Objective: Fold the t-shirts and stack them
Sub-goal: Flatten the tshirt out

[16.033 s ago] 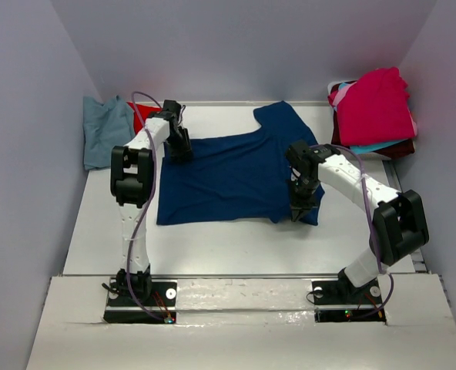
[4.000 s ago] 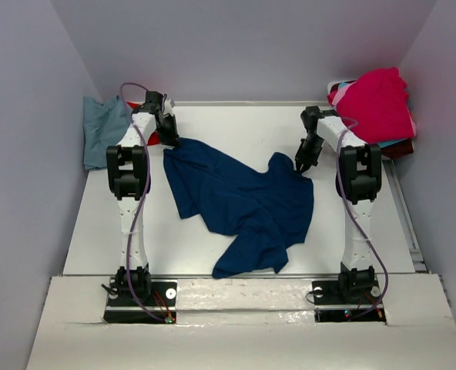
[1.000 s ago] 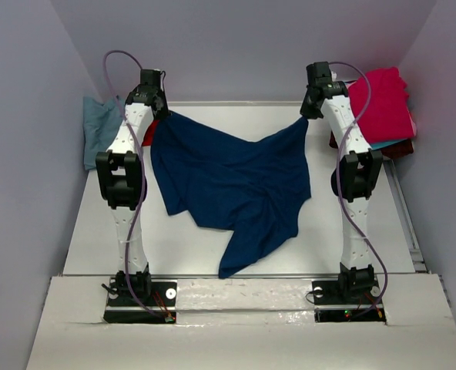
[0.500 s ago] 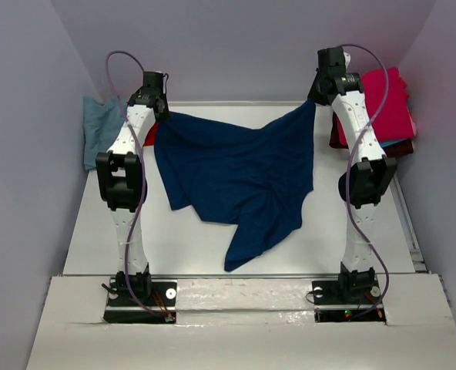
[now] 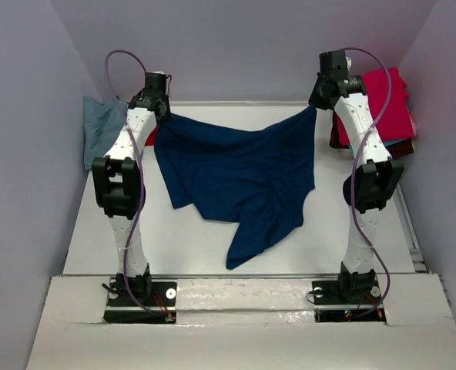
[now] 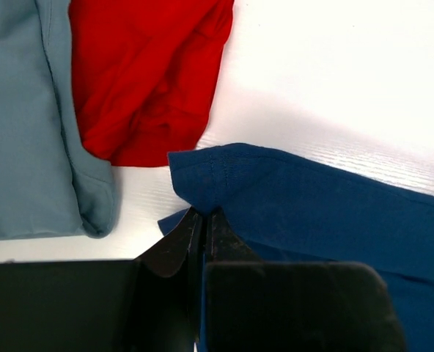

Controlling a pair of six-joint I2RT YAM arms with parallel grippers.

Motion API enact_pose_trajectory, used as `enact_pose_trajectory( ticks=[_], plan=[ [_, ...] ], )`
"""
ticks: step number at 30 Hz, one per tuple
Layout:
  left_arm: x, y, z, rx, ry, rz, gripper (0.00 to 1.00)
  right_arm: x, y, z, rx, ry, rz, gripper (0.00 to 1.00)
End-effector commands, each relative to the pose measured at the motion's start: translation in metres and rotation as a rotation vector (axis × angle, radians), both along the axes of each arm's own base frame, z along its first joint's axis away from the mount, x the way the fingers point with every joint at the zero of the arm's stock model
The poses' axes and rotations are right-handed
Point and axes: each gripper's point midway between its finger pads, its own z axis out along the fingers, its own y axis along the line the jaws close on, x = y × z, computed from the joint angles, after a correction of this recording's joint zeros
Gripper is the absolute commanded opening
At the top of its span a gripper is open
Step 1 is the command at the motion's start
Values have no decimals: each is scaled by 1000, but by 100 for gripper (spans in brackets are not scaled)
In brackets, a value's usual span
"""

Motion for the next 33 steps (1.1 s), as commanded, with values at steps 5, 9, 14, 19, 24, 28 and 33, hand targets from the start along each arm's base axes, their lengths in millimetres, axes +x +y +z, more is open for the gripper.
enact_pose_trajectory(
  ticks=[5, 9, 14, 19, 24, 28, 33],
  plan=[
    [28, 5, 44, 20, -120, 41, 6, 22, -7, 23, -20, -104, -17, 7],
    [39, 5, 42, 6, -147, 62, 6, 38, -7, 19, -27, -118, -27, 7],
    [50, 2, 38, -21, -192, 72, 6, 49, -12, 17, -49, -156, -54, 7],
    [59, 1, 31, -34, -232, 81, 6, 62, -20, 22, -101, -204, -73, 7],
    [68, -2, 36, -28, -275, 91, 6, 71, -23, 23, -114, -245, -91, 7],
    [74, -3, 38, -28, -303, 90, 6, 78, -26, 24, -121, -274, -109, 7],
    [83, -5, 35, -39, -326, 86, 6, 86, -26, 18, -131, -286, -115, 7]
  ],
)
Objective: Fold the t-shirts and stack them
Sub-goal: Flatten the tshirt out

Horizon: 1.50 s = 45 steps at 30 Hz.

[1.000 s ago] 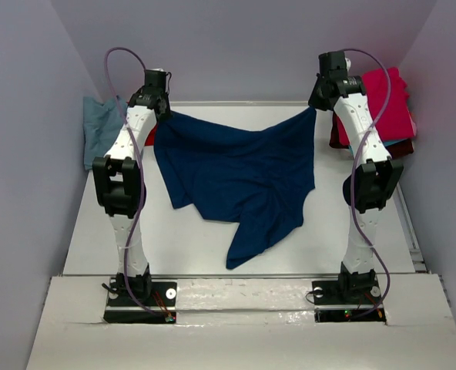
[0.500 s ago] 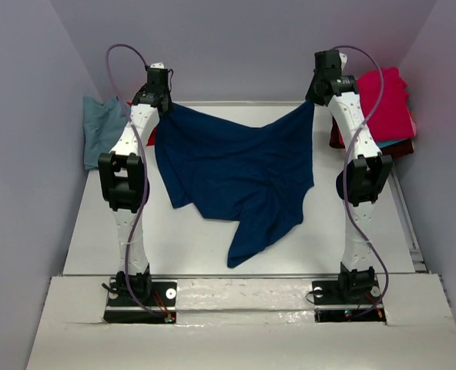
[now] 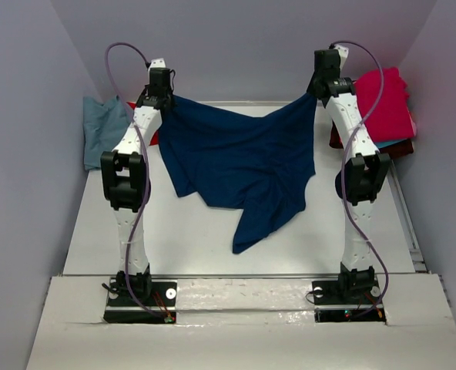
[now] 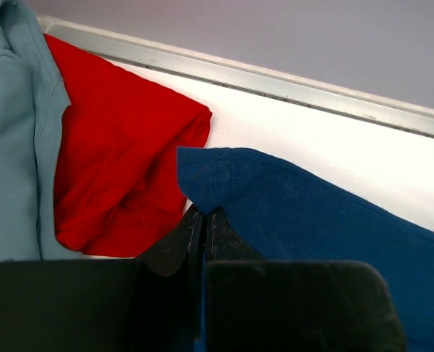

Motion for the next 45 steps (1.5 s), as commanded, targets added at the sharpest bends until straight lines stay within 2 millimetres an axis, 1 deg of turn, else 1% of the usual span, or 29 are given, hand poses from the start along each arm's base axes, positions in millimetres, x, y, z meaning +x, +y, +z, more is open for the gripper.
enact_pose_trajectory(
  ticks=[1, 3, 4, 5, 6, 7, 8, 9, 11, 12, 15, 19, 20, 22, 25, 27, 28, 29, 31, 32, 34, 35, 36, 38, 40, 41, 43, 44, 45],
  plan=[
    [17, 1, 20, -8, -103, 25, 6, 19, -11, 17, -25, -102, -39, 7],
    [21, -2, 5, -11, -75, 15, 6, 21, -9, 9, -25, -91, -32, 7],
    [23, -2, 11, -14, -89, 14, 6, 22, -8, 6, -24, -86, -29, 7],
    [24, -3, 0, -14, -63, 11, 9, 22, -8, 4, -22, -82, -28, 7],
    [26, -4, 2, -20, -66, 14, 18, 22, -7, -1, -21, -71, -26, 7],
    [26, -4, -2, -22, -58, 18, 40, 23, -7, -1, -20, -70, -23, 14],
    [25, -4, -5, -25, -52, 20, 49, 22, -7, -4, -22, -63, -21, 20],
    [25, -4, -6, -32, -50, 22, 62, 21, -7, -4, -22, -60, -21, 35],
    [25, -6, -2, -39, -63, 14, 69, 21, -7, -5, -25, -57, -18, 48],
    [22, -11, -4, -36, -57, 9, 77, 19, -7, -3, -24, -57, -15, 62],
    [19, -9, 4, -36, -72, 15, 83, 16, -5, 0, -21, -54, -4, 81],
    [10, -12, 19, -35, -81, 16, 83, 6, 3, 11, 6, -46, 14, 82],
    [6, -11, 29, -38, -90, 17, 82, 3, 4, 13, 25, -45, 6, 82],
    [-7, -23, 33, -50, -74, -6, 82, -10, 9, 18, 62, -15, 20, 81],
    [-24, -31, 27, -44, -20, -6, 81, -33, 17, 9, 112, 73, 42, 78],
    [-43, -33, 23, -48, 23, 9, 81, -47, 31, 0, 170, 127, 69, 78],
    [-51, -38, 20, -54, 38, -3, 80, -61, 35, -9, 194, 181, 83, 76],
    [-66, -43, 16, -67, 55, -12, 80, -74, 43, -32, 227, 255, 109, 75],
    [-82, -43, 11, -93, 83, -11, 80, -94, 56, -34, 269, 299, 149, 75],
    [-93, -45, 20, -117, 79, -20, 80, -104, 66, -41, 292, 332, 176, 74],
    [-115, -44, -3, -141, 157, -1, 79, -133, 81, -61, 335, 442, 217, 72],
    [-124, -44, 1, -155, 161, -3, 79, -144, 89, -66, 354, 475, 250, 71],
    [-135, -44, -13, -171, 200, 8, 78, -158, 103, -72, 362, 513, 287, 71],
    [-157, -49, -23, -194, 245, -6, 76, -183, 111, -82, 360, 567, 311, 70],
    [-171, -51, -21, -230, 250, -6, 75, -210, 123, -98, 359, 638, 333, 69],
    [-180, -51, -32, -238, 279, -4, 74, -221, 130, -94, 378, 644, 360, 69],
    [-193, -51, -37, -266, 300, 9, 73, -237, 137, -100, 392, 669, 374, 68],
    [-198, -52, -40, -275, 311, 11, 73, -252, 140, -111, 392, 712, 381, 68],
    [-202, -53, -39, -286, 313, 9, 71, -260, 144, -108, 398, 706, 394, 68]
  ],
)
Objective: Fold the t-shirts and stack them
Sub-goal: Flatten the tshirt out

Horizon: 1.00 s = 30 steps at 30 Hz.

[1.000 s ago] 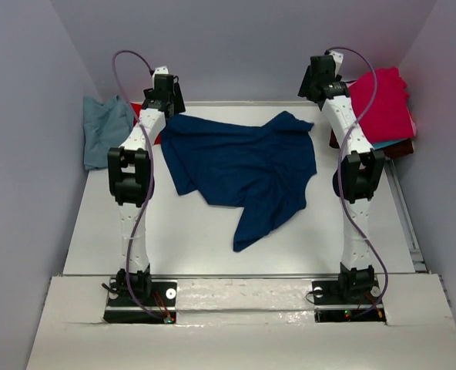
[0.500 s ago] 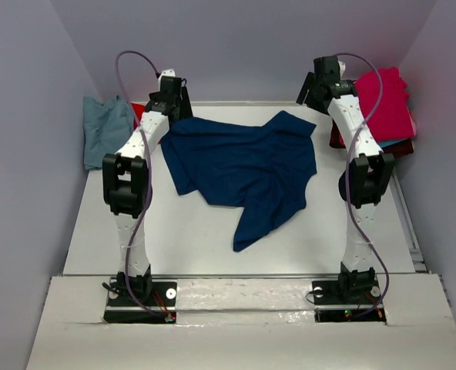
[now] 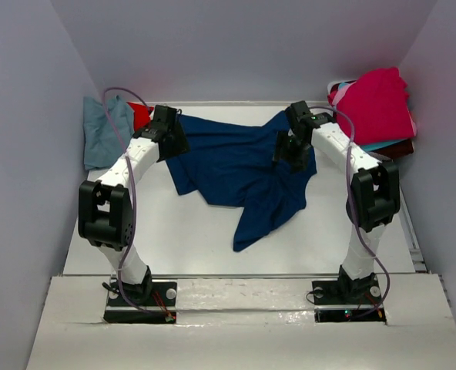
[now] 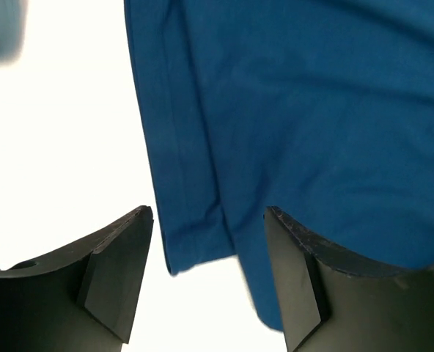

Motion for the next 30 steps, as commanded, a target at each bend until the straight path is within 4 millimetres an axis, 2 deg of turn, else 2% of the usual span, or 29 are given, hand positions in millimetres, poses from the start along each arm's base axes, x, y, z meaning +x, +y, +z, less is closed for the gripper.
enact_pose_trajectory(
  ticks=[1, 5, 6, 7, 8, 10, 12, 15, 22, 30],
  plan=[
    [-28, -7, 7, -96, 19, 23, 70, -41, 16, 17, 82, 21, 31, 67],
    [-60, -15, -20, -143, 100, 15, 63, -74, 22, 7, 106, 80, 58, 66],
    [-63, -14, -18, -152, 88, 17, 62, -87, 25, 5, 105, 93, 75, 66],
    [-69, -13, -22, -154, 97, 23, 62, -92, 23, 4, 103, 99, 75, 66],
    [-79, -12, -34, -155, 129, 33, 62, -100, 25, 3, 106, 113, 85, 66],
    [-88, -11, -41, -164, 143, 38, 62, -114, 28, -2, 117, 142, 99, 66],
    [-98, -10, -51, -169, 163, 41, 62, -137, 34, -9, 147, 189, 127, 66],
    [-106, -9, -62, -174, 178, 50, 62, -161, 41, -18, 183, 238, 152, 65],
    [-107, -9, -73, -178, 190, 55, 61, -204, 91, -26, 248, 300, 294, 64],
    [-104, -9, -77, -162, 195, 47, 61, -231, 127, -37, 216, 349, 416, 63]
  ],
)
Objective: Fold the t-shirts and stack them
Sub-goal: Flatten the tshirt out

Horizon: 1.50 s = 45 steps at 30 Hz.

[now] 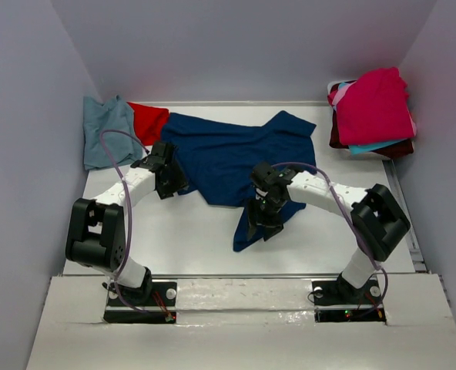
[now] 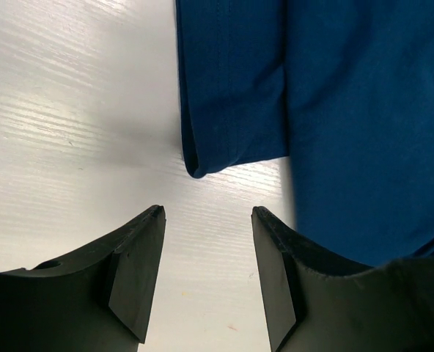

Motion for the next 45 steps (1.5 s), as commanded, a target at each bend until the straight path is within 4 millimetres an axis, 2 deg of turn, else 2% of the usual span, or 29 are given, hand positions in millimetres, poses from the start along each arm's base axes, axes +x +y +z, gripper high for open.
enact_pose_trajectory(
  ticks=[1, 14, 19, 23, 28, 34, 38, 41, 45],
  plan=[
    [5, -3, 2, 0, -20, -7, 61, -2, 29, 7, 53, -8, 42, 63],
    [13, 5, -11, 12, 0, -1, 61, -35, 75, -8, 43, 36, 199, 62],
    [17, 13, -9, 17, -6, 9, 61, -39, 76, -17, 5, 45, 223, 62],
    [18, 16, -7, 17, -16, 15, 61, -38, 74, -28, -25, 52, 224, 59],
    [18, 12, -4, -18, -18, -3, 61, -24, 69, -34, -98, 1, 212, 58],
    [22, 9, 2, -29, -35, -15, 61, -6, 77, -34, -128, -57, 198, 58],
    [24, 12, 3, -23, -33, -14, 61, 5, 87, -27, -120, -97, 191, 57],
    [26, 12, 4, -23, -36, -18, 61, 7, 82, -29, -158, -96, 203, 57],
    [27, 15, 4, -20, -36, -17, 61, 4, 71, -35, -202, -88, 205, 40]
  ],
)
